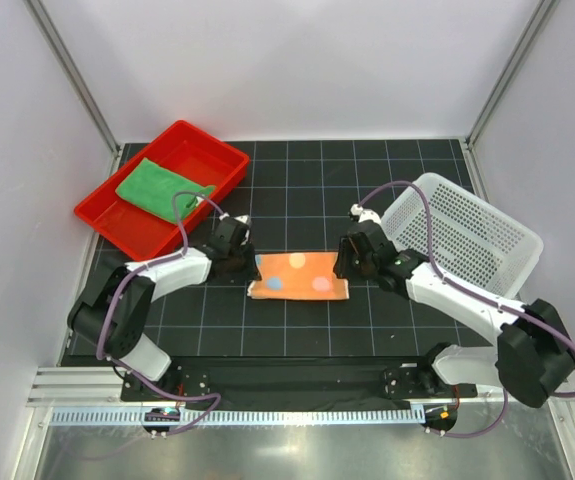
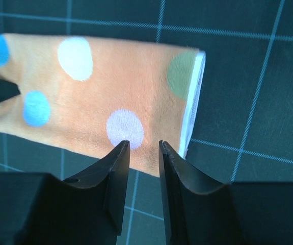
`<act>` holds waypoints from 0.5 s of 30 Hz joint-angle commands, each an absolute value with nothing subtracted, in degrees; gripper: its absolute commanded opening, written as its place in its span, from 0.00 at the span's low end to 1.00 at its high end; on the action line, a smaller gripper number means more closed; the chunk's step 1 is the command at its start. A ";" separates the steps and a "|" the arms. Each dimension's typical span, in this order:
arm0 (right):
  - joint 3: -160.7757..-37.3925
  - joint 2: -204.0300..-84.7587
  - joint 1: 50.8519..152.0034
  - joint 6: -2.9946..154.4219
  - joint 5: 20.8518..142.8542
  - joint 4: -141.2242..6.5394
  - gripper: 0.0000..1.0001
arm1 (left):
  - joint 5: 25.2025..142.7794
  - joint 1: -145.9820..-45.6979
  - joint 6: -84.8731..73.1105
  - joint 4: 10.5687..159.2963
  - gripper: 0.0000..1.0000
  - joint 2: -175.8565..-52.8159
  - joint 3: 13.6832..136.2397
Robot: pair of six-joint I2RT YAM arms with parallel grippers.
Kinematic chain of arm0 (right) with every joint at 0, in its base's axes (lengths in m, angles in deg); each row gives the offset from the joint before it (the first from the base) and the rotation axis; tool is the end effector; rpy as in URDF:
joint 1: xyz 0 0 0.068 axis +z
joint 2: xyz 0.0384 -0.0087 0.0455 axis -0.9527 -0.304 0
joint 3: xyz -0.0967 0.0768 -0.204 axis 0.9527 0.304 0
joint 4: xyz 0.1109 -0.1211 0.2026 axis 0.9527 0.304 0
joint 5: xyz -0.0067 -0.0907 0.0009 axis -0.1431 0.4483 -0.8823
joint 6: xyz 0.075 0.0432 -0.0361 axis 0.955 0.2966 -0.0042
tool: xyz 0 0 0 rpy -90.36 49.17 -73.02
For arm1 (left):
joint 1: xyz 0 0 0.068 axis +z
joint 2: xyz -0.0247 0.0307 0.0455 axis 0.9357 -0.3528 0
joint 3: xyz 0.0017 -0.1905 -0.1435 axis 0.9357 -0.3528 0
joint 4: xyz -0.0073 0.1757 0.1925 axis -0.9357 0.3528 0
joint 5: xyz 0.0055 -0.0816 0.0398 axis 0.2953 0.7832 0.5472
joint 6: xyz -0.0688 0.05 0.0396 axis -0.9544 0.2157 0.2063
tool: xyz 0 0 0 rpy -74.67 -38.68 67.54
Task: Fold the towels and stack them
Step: Neatly place the folded towel into the bin
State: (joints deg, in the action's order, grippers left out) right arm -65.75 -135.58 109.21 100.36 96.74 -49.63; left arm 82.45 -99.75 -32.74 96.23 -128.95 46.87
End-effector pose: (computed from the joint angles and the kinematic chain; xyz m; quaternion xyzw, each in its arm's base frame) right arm 0.2440 0.1699 0.1430 -0.0219 0.9326 0.1508 0.3272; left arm 0.2739 -0.1722 0.0784 -0.0491 0.9513 -0.2152 0.2150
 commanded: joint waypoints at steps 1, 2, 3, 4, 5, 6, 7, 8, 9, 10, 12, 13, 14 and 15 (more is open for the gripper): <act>-68.98 -131.87 109.21 99.31 96.44 -47.90 0.36 | 76.53 -99.84 -26.48 104.69 0.00 -126.03 50.86; -69.15 -131.17 109.21 99.22 96.44 -47.64 0.37 | 76.26 -99.84 -25.43 106.70 0.00 -126.29 52.78; -69.15 -130.99 109.21 99.22 96.44 -47.64 0.37 | 74.60 -99.84 -25.07 107.77 0.00 -126.29 53.50; -69.24 -130.73 109.21 99.22 96.52 -47.46 0.37 | 74.67 -99.84 -24.72 108.39 0.00 -126.73 54.11; -69.33 -130.55 109.21 99.22 96.61 -47.46 0.37 | 74.67 -99.93 -24.54 109.18 0.00 -126.99 54.64; -69.42 -130.38 109.21 99.22 96.70 -47.46 0.37 | 74.41 -99.84 -24.36 109.71 0.00 -127.17 55.60; -69.42 -130.11 109.21 99.05 96.79 -47.20 0.37 | 74.32 -99.93 -23.75 110.15 0.00 -127.52 56.05; -69.59 -130.02 109.21 98.87 96.96 -47.02 0.37 | 74.06 -99.84 -23.22 111.28 0.00 -128.31 56.58; -69.68 -129.94 109.21 98.78 97.14 -46.85 0.37 | 73.02 -99.84 -22.70 112.16 0.00 -128.75 57.71; -69.77 -129.67 109.30 98.69 97.14 -46.41 0.37 | 72.40 -99.93 -21.47 113.83 0.00 -129.62 58.25; -69.94 -129.15 109.21 98.43 97.58 -45.97 0.37 | 70.12 -99.84 -20.50 115.24 0.00 -130.07 59.21; -70.03 -128.62 109.21 98.43 97.67 -45.79 0.37 | 69.15 -99.84 -19.27 116.38 0.00 -129.99 59.57; -70.12 -128.18 109.21 98.34 97.84 -45.62 0.38 | 67.92 -99.93 -18.48 117.00 0.00 -129.64 59.92; -70.21 -127.92 109.21 98.34 98.02 -45.27 0.41 | 66.08 -99.84 -17.17 118.05 0.00 -129.37 60.62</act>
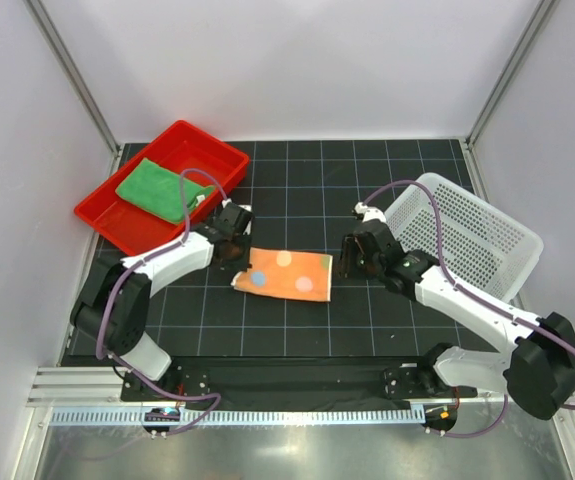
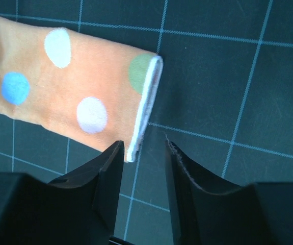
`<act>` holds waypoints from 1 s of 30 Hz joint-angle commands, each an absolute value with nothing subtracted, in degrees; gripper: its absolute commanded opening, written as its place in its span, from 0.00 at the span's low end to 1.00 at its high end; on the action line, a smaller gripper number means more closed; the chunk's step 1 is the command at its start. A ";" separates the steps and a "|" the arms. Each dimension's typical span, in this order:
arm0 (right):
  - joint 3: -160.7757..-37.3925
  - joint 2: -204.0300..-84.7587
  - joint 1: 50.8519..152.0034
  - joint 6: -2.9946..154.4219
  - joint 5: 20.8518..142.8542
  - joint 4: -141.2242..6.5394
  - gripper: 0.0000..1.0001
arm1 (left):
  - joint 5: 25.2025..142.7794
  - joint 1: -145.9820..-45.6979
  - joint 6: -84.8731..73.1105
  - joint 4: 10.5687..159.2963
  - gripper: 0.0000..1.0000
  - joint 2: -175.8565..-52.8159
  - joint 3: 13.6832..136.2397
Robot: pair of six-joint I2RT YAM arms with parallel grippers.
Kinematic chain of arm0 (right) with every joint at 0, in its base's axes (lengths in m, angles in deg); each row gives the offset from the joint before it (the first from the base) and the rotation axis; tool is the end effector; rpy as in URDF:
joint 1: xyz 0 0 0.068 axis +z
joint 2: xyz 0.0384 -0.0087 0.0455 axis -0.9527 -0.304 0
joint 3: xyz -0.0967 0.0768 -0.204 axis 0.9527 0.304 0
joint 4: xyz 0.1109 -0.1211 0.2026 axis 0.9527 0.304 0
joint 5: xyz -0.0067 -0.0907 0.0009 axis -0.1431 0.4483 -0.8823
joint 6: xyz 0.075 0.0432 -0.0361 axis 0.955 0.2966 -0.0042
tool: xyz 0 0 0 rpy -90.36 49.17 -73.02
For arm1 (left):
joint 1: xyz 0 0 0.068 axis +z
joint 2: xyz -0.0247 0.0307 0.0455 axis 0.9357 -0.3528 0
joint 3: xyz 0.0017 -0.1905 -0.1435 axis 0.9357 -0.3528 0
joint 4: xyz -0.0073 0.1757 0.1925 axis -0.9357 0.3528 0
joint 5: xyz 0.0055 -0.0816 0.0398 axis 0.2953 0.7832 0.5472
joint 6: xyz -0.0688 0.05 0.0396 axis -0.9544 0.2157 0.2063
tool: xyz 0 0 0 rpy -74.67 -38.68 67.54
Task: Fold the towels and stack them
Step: Neatly place the folded towel into the bin
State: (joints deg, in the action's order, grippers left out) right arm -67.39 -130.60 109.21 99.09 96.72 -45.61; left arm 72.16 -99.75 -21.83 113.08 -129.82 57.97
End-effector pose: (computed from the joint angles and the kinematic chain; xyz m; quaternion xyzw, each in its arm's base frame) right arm 0.2385 0.1658 0.1694 -0.0304 0.9241 0.1594 0.3461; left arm 0.2889 -0.1634 0.1084 0.0168 0.9692 -0.0917 0.2280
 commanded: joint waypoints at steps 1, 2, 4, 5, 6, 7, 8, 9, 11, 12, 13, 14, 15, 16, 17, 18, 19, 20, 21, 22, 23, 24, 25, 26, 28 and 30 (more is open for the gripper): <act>-70.38 -127.30 109.21 98.34 98.11 -45.00 0.46 | 64.93 -99.84 -14.37 118.67 0.00 -129.11 61.23; -70.56 -126.95 109.21 98.43 98.19 -44.82 0.52 | 63.70 -99.84 -12.25 119.46 0.00 -128.67 61.85; -70.73 -126.07 109.21 98.34 97.76 -44.65 0.83 | 61.50 -99.93 -6.21 121.05 0.00 -128.23 63.96; -70.82 -125.81 109.21 98.34 97.58 -44.56 0.99 | 60.71 -99.84 -4.51 121.48 0.00 -127.88 64.75; -70.82 -125.54 109.21 98.43 97.67 -44.73 1.00 | 60.00 -99.84 -2.93 122.36 0.00 -127.70 65.54; -70.74 -125.28 109.13 98.52 97.58 -44.82 1.00 | 58.95 -99.66 -1.17 122.72 0.00 -127.70 67.11; -70.65 -125.02 109.21 98.61 97.58 -44.91 1.00 | 58.42 -99.49 1.19 123.07 0.00 -127.70 67.91; -70.56 -125.01 109.21 98.78 97.49 -45.35 1.00 | 58.15 -99.14 2.35 123.94 0.00 -127.79 68.79; -70.47 -125.27 109.21 98.69 97.14 -45.53 1.00 | 58.06 -96.95 4.37 125.09 0.00 -128.31 71.94; -70.47 -125.19 109.21 98.69 96.97 -45.70 1.00 | 57.98 -95.89 5.08 125.70 0.00 -128.84 73.09; -70.47 -125.36 109.21 98.69 96.88 -45.88 1.00 | 57.54 -95.01 5.43 125.80 0.00 -129.10 73.97; -70.47 -125.45 109.21 98.69 96.62 -46.23 1.00 | 57.36 -93.44 8.31 125.80 0.00 -129.37 75.81; -70.47 -125.45 109.21 98.69 96.61 -46.40 1.00 | 56.93 -92.64 9.03 125.88 0.00 -130.07 76.79; -70.65 -125.45 109.21 98.52 96.70 -46.49 1.00 | 56.75 -91.85 9.82 126.23 0.00 -130.42 77.75; -70.73 -125.54 109.21 98.43 97.05 -46.49 1.00 | 56.57 -90.10 10.26 126.50 0.00 -130.69 80.37; -71.00 -125.89 109.21 98.34 97.31 -46.58 1.00 | 56.57 -89.30 11.14 127.20 0.00 -131.38 81.53; -71.09 -126.07 109.21 97.99 97.58 -46.58 1.00 | 56.57 -88.51 11.58 127.55 0.00 -131.56 83.02; -71.17 -126.33 109.21 97.82 98.01 -46.84 1.00 | 57.27 -87.89 12.11 127.64 0.00 -131.65 84.08; -71.35 -127.03 109.21 97.82 98.11 -47.02 1.00 | 57.27 -86.93 13.16 127.64 0.00 -131.74 86.09; -71.44 -127.56 109.30 97.64 98.28 -47.11 1.00 | 57.53 -86.48 13.52 127.64 0.00 -132.09 87.24; -71.61 -128.00 109.22 97.64 98.46 -47.37 1.00 | 58.32 -85.96 13.78 128.51 0.00 -132.53 88.47; -71.79 -128.44 109.21 97.64 98.37 -47.72 0.99 | 58.50 -84.73 13.96 129.39 0.00 -133.06 91.53; -71.88 -129.40 109.21 97.55 98.37 -48.07 1.00 | 58.24 -84.20 14.40 130.97 0.00 -134.63 92.87; -71.96 -129.76 109.21 97.46 98.37 -48.42 1.00 | 58.24 -83.76 14.92 131.59 0.00 -135.34 94.36; -72.49 -130.81 109.21 97.29 98.20 -48.60 1.00 | 55.17 -83.14 17.28 132.56 0.00 -137.44 97.18; -72.93 -131.77 109.21 96.94 98.46 -48.60 1.00 | 54.37 -82.01 18.70 134.05 0.00 -139.55 101.03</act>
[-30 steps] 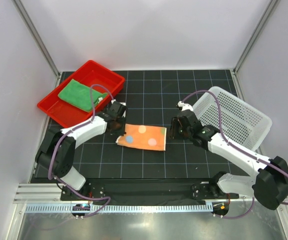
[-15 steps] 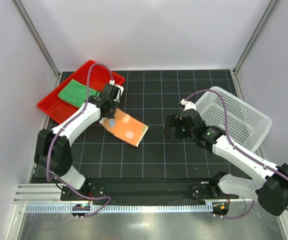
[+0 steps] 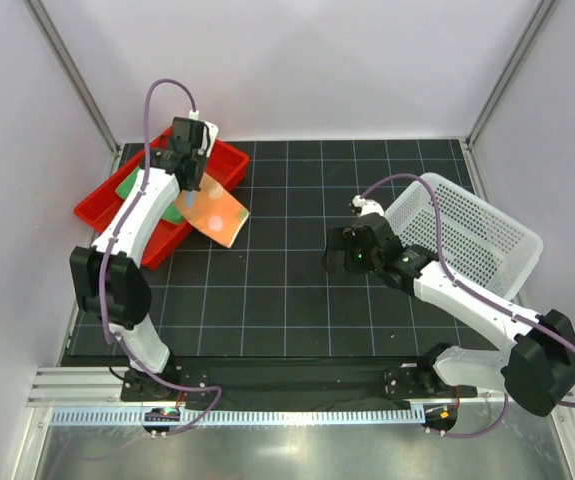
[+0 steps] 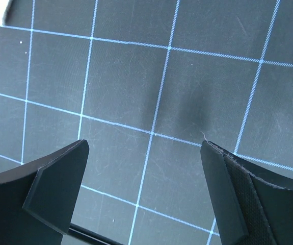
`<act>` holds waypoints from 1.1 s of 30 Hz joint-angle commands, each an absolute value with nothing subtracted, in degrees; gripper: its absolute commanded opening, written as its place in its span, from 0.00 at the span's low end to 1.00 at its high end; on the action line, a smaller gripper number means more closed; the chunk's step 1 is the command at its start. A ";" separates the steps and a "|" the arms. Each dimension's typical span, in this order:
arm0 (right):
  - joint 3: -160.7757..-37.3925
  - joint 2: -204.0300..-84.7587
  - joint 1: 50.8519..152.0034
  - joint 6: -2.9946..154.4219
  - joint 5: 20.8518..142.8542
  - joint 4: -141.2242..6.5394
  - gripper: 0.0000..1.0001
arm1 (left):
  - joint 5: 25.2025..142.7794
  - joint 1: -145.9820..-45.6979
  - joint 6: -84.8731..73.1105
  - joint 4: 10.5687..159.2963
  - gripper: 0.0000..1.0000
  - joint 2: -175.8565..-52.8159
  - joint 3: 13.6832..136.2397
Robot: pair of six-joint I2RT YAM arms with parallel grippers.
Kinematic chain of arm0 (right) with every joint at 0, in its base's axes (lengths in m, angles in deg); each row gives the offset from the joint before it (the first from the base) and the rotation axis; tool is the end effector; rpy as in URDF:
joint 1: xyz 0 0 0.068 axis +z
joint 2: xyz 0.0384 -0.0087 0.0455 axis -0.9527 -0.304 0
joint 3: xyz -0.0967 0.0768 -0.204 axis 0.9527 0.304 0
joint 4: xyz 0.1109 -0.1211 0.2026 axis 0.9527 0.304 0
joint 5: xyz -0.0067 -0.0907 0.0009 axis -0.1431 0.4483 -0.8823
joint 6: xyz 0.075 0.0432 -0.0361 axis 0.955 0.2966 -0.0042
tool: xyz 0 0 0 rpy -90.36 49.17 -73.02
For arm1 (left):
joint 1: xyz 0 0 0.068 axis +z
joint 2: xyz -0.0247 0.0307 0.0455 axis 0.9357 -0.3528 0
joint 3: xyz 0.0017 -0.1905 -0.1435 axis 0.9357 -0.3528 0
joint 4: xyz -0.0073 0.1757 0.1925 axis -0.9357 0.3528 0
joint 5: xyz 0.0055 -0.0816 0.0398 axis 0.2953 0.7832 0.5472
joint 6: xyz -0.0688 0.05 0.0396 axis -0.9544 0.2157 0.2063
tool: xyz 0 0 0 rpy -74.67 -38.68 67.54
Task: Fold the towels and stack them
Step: Neatly place the folded towel into the bin
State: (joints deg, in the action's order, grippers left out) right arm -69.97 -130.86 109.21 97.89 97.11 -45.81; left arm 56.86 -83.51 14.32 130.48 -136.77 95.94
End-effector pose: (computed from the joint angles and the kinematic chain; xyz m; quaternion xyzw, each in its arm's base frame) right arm 0.2446 0.1697 0.1849 -0.0369 0.9152 0.1645 0.3660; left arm 0.3968 -0.0719 0.2648 0.1247 0.9148 0.1359 0.3594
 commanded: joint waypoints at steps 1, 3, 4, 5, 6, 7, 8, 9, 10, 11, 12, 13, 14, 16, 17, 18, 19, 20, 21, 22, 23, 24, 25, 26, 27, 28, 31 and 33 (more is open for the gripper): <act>-73.11 -132.04 109.21 96.76 98.55 -48.69 1.00 | 54.46 -81.56 18.79 134.58 0.00 -139.56 102.36; -73.46 -132.48 109.21 96.23 98.98 -48.69 1.00 | 54.90 -80.77 18.97 136.34 0.00 -142.02 105.61; -73.46 -132.83 109.21 96.15 99.68 -48.60 1.00 | 54.99 -80.07 18.97 137.13 0.00 -142.90 108.84; -73.55 -133.27 109.13 95.88 99.95 -48.60 1.00 | 54.90 -79.80 18.80 139.14 0.00 -144.38 110.88; -73.81 -133.62 109.21 95.62 100.13 -48.78 1.00 | 54.81 -79.45 18.62 140.37 0.00 -145.36 112.64; -73.90 -133.89 109.21 95.44 100.39 -48.69 1.00 | 54.72 -79.19 18.44 141.60 0.00 -146.15 116.14; -73.99 -134.50 109.13 95.36 100.39 -48.69 1.00 | 54.64 -78.75 18.53 143.79 0.00 -147.20 117.48; -74.25 -134.77 109.13 95.09 100.57 -48.69 1.00 | 54.46 -78.57 18.79 144.42 0.00 -147.47 118.27; -74.34 -135.03 109.04 95.00 100.66 -48.78 1.00 | 53.76 -78.48 18.97 144.86 0.00 -147.56 118.89; -74.43 -135.29 109.13 94.92 100.74 -49.04 1.00 | 53.84 -78.31 19.40 145.39 0.00 -147.65 119.59; -74.60 -135.91 109.04 94.74 100.92 -49.04 1.00 | 53.93 -78.22 19.50 145.66 0.00 -147.39 119.69; -74.69 -136.35 109.04 94.56 100.92 -49.04 1.00 | 53.93 -78.22 19.50 145.83 0.00 -147.30 119.86; -74.78 -136.70 109.04 94.48 100.83 -49.30 1.00 | 53.93 -78.22 19.41 146.36 0.00 -147.13 120.12; -75.39 -138.02 109.04 94.21 100.57 -49.39 1.00 | 52.97 -78.13 19.32 146.36 0.00 -146.77 120.30; -75.57 -138.46 109.04 94.12 100.31 -49.22 1.00 | 51.75 -78.13 19.58 146.36 0.00 -146.77 120.39; -76.09 -138.98 109.04 94.04 100.13 -49.22 1.00 | 50.78 -78.04 19.85 146.45 0.00 -146.77 120.74; -76.27 -139.51 109.04 94.04 99.95 -49.13 1.00 | 49.99 -77.95 19.94 146.71 0.00 -147.12 121.09; -76.53 -139.78 109.04 94.04 99.78 -49.22 1.00 | 49.11 -77.78 19.85 146.80 0.00 -147.30 121.44; -76.62 -139.87 109.04 94.04 99.69 -49.22 1.00 | 48.75 -77.60 19.85 146.71 0.00 -147.39 122.05; -76.71 -139.95 109.04 94.04 99.60 -49.04 1.00 | 48.23 -76.91 19.67 146.28 0.00 -147.56 122.15; -76.89 -140.04 109.04 94.04 99.69 -49.22 1.00 | 47.87 -76.64 19.76 145.49 0.00 -147.65 122.32; -76.89 -139.96 109.04 94.04 99.78 -49.13 1.00 | 47.17 -76.29 19.76 144.96 0.00 -147.74 122.93; -76.89 -139.95 109.04 93.95 99.86 -49.13 1.00 | 46.90 -75.67 19.85 143.74 0.00 -148.17 123.11; -76.97 -139.95 109.04 93.86 99.87 -49.22 1.00 | 46.38 -75.41 20.02 142.94 0.00 -148.44 123.20; -76.98 -139.95 109.04 93.77 100.04 -49.30 1.00 | 46.20 -75.14 20.29 142.24 0.00 -148.79 123.38; -77.06 -140.04 109.04 93.69 100.04 -49.22 1.00 | 46.20 -74.36 20.38 140.93 0.00 -149.05 123.81; -77.15 -139.95 108.95 93.42 100.30 -49.04 1.00 | 46.81 -72.60 19.94 138.55 0.00 -150.02 124.17; -77.15 -140.04 108.95 93.07 100.57 -48.87 1.00 | 47.16 -71.63 19.76 136.88 0.00 -150.55 124.08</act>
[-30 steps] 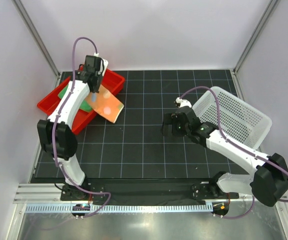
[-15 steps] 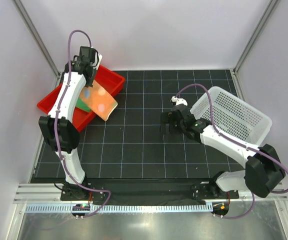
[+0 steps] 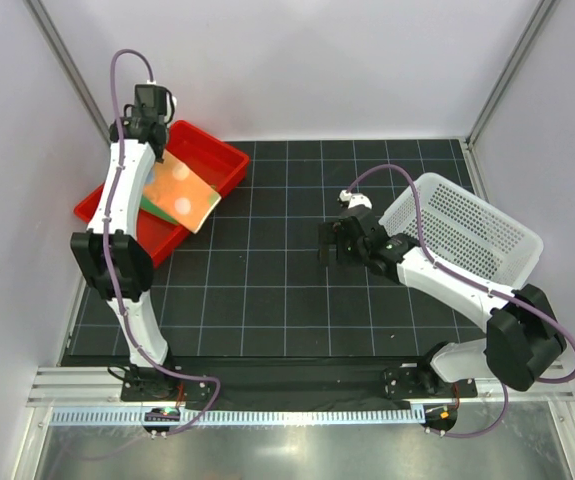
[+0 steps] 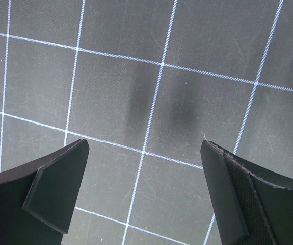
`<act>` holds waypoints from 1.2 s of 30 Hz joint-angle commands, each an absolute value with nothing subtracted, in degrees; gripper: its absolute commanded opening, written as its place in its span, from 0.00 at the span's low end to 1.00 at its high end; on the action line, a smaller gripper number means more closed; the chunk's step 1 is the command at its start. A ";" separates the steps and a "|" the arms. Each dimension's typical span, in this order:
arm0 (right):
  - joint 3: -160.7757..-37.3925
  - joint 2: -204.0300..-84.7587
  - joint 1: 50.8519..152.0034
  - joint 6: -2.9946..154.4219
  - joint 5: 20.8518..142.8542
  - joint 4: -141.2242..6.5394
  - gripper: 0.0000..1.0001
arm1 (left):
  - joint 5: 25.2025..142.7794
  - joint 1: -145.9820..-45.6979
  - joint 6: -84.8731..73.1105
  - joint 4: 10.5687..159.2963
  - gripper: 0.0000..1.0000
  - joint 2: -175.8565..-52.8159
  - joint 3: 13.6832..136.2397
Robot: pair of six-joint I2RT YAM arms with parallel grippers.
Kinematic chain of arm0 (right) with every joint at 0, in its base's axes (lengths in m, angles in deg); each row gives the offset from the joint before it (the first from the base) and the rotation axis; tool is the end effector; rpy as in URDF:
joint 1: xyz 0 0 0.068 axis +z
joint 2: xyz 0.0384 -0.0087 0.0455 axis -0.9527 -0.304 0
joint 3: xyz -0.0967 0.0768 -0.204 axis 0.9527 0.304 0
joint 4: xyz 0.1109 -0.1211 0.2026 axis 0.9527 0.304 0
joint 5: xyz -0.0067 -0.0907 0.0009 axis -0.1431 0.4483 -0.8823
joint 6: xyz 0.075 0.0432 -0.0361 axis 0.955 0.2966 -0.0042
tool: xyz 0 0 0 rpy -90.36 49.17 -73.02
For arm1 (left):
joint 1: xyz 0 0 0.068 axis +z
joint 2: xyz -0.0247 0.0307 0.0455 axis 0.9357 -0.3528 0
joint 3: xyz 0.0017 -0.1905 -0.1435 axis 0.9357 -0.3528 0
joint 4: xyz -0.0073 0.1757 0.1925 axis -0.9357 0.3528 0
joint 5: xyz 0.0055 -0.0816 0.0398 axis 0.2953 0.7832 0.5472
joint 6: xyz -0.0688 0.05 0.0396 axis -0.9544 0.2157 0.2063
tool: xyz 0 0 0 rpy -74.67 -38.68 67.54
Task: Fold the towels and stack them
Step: Neatly place the folded towel into the bin
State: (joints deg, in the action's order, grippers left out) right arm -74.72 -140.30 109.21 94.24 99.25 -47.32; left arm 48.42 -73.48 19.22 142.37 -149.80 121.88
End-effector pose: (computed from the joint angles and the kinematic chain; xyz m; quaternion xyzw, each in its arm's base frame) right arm 0.2672 0.1827 0.1702 -0.0618 0.9234 0.1239 0.3580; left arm 0.4377 0.0073 0.3119 0.0536 0.9070 0.2481 0.3360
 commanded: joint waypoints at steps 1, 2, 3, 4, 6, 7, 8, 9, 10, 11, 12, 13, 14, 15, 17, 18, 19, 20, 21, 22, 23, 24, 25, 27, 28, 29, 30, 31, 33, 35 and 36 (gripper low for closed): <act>-77.15 -140.04 108.95 92.89 100.66 -48.78 1.00 | 47.34 -71.63 19.76 136.26 0.00 -150.73 124.08; -77.24 -140.22 108.95 92.89 100.74 -48.69 1.00 | 47.17 -71.10 20.37 135.73 0.00 -151.25 124.08; -77.24 -140.30 108.78 92.63 100.74 -48.78 1.00 | 46.82 -70.75 20.72 135.29 0.00 -151.60 124.17; -77.33 -140.39 108.86 92.63 100.92 -48.69 1.00 | 47.07 -70.40 20.81 134.77 0.00 -152.04 124.26; -77.33 -140.74 108.86 92.54 100.83 -48.60 1.00 | 47.95 -69.61 20.90 134.24 0.00 -153.45 124.26; -77.33 -140.92 108.86 92.63 100.92 -48.78 1.00 | 47.96 -69.60 20.82 133.71 0.00 -153.97 124.17; -77.33 -141.18 108.86 92.54 100.57 -48.95 1.00 | 47.96 -68.04 20.47 133.36 0.00 -154.59 123.91; -77.33 -141.62 108.86 92.63 100.39 -48.95 0.99 | 48.48 -66.98 19.68 132.14 0.00 -155.46 122.95; -77.33 -141.97 108.86 92.72 100.22 -49.21 1.00 | 48.83 -66.62 19.15 131.86 0.00 -155.91 122.59; -77.41 -142.24 108.86 92.72 100.04 -49.30 1.00 | 49.97 -66.27 18.19 131.08 0.00 -156.26 122.33; -77.59 -142.59 108.86 92.54 99.95 -49.30 1.00 | 51.54 -65.48 17.48 130.20 0.00 -156.53 121.19; -77.68 -143.20 108.86 92.63 100.13 -49.30 1.00 | 52.17 -65.13 17.39 127.15 0.00 -156.88 120.22; -77.94 -143.47 108.78 92.46 100.13 -49.30 1.00 | 52.35 -64.77 17.39 125.11 0.00 -157.23 119.08; -78.03 -143.64 108.86 92.54 99.95 -49.57 1.00 | 52.44 -64.25 17.30 123.27 0.00 -158.01 119.07; -78.03 -144.17 108.86 92.28 99.52 -50.09 1.00 | 53.13 -63.63 17.39 123.34 0.00 -161.00 120.56; -78.03 -144.35 108.86 92.28 99.69 -50.27 1.00 | 53.32 -63.63 17.74 122.38 0.00 -161.71 120.74; -78.03 -144.87 108.78 92.10 99.78 -50.18 1.00 | 53.40 -63.54 18.17 121.41 0.00 -162.93 120.22; -77.94 -145.22 108.86 91.93 99.86 -50.27 1.00 | 53.23 -63.45 18.61 120.18 0.00 -163.47 119.78; -77.86 -145.49 108.78 91.93 99.69 -50.45 1.00 | 50.71 -63.45 18.88 118.08 0.00 -164.25 119.51; -77.68 -145.84 108.86 91.93 99.43 -50.71 1.00 | 49.29 -63.45 19.06 117.28 0.14 -165.22 119.77; -77.50 -146.36 108.86 92.01 99.25 -50.97 1.00 | 48.58 -63.45 19.32 116.84 0.24 -166.80 120.30; -77.42 -146.81 108.78 92.10 99.08 -51.24 1.00 | 47.53 -63.45 19.67 116.31 0.35 -167.59 120.91; -77.41 -147.07 108.86 92.19 98.64 -51.33 1.00 | 46.47 -63.45 20.02 116.13 0.52 -168.21 122.40; -77.50 -147.77 108.86 92.36 98.28 -51.33 1.00 | 45.41 -63.63 19.85 116.56 0.58 -168.22 123.37; -77.94 -147.95 108.78 92.45 98.02 -51.15 1.00 | 45.06 -63.71 19.59 116.65 0.59 -167.61 123.55; -78.29 -147.87 108.86 92.45 97.93 -50.89 1.00 | 45.06 -64.15 18.19 116.83 0.60 -166.64 123.47; -78.55 -147.69 108.86 92.45 98.11 -50.02 1.00 | 45.23 -64.50 17.57 117.79 0.62 -164.72 123.47; -78.99 -147.43 108.86 92.63 98.11 -49.66 1.00 | 46.36 -64.94 16.95 118.75 0.69 -163.48 123.64; -79.26 -145.77 108.95 93.24 98.02 -48.78 1.00 | 48.99 -67.05 14.76 122.44 0.73 -159.63 123.73; -79.70 -144.53 108.86 93.86 98.28 -47.90 1.00 | 54.17 -68.80 10.74 128.39 0.76 -157.33 124.25; -79.96 -143.13 108.95 94.21 98.20 -46.85 1.00 | 56.72 -70.73 9.23 130.35 0.77 -154.53 124.08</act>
State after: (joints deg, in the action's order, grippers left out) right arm -76.90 -147.74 108.94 93.08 98.05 -47.93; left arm 50.32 -66.42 15.00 124.73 -165.03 120.63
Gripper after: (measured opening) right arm 0.996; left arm 0.766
